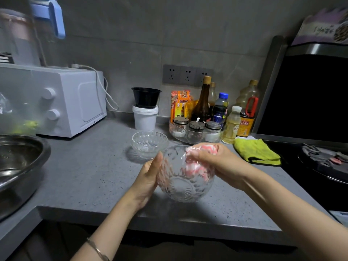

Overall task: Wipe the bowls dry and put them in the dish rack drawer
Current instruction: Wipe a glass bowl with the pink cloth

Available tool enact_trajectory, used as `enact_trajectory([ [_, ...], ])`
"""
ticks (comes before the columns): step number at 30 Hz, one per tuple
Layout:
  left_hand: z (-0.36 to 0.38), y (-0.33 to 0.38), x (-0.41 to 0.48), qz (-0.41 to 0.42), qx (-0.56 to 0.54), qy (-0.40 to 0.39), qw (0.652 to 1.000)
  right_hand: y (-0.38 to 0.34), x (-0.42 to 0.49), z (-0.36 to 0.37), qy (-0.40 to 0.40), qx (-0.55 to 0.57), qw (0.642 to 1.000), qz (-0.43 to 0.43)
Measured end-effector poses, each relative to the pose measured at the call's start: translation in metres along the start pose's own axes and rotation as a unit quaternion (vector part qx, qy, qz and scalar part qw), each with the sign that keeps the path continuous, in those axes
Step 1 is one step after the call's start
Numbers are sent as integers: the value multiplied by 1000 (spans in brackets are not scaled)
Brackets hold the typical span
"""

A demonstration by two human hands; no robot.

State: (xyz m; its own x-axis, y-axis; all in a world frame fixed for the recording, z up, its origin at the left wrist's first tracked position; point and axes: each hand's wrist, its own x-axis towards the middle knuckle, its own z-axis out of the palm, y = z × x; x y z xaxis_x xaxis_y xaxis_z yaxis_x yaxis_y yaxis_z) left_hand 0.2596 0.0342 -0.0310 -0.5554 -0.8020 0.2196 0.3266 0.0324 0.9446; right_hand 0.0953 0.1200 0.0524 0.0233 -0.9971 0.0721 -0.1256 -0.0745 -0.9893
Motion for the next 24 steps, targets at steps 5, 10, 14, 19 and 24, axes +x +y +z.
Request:
enact_trajectory([
  [5,14,6,1,-17,-95,74,993,11,6,-6,113,18,993,-11],
  [10,22,7,5,-55,-134,165,976,17,1,7,230,-68,947,-214],
  [14,37,6,5,-113,-166,179,963,38,7,22,155,-403,852,-296],
  [19,41,9,11,-109,-205,223,947,49,13,23,212,-423,824,-312],
  [24,34,16,11,-97,-213,195,952,72,7,44,220,-562,680,-416],
])
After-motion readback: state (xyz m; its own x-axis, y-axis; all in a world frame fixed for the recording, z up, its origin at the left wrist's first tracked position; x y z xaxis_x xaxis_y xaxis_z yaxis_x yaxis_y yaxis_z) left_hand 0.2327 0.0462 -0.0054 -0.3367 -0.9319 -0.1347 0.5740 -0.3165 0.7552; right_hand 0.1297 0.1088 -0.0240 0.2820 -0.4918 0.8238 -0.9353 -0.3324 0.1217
